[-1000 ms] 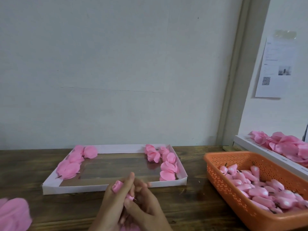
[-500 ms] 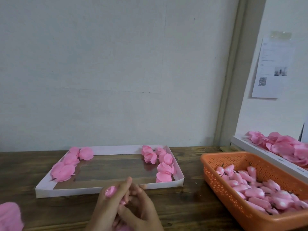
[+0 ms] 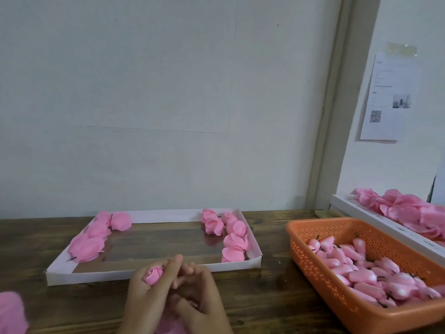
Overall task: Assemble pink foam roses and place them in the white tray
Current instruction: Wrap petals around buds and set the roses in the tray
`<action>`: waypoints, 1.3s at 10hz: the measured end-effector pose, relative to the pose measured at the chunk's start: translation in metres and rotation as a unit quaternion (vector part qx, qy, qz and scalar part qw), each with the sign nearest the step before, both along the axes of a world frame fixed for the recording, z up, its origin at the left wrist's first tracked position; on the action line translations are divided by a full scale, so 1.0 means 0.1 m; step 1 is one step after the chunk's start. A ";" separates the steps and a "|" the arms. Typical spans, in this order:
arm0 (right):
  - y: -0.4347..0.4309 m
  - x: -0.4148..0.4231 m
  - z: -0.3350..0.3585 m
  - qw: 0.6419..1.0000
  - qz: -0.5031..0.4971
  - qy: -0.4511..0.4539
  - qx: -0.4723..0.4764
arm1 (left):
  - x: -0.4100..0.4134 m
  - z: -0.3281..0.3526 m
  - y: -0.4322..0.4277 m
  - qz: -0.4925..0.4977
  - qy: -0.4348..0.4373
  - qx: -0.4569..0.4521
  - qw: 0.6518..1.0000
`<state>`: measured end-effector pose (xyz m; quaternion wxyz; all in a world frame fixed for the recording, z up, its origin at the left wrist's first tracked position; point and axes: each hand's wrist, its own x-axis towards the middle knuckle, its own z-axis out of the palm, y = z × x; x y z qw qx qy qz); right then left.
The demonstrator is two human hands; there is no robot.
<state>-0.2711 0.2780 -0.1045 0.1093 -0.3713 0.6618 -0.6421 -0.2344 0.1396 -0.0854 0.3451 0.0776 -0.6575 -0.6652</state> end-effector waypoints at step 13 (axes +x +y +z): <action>-0.11 0.11 0.14 0.933 -0.144 0.324 0.064 | -0.12 -0.19 -0.20 0.096 -0.206 -0.138 0.964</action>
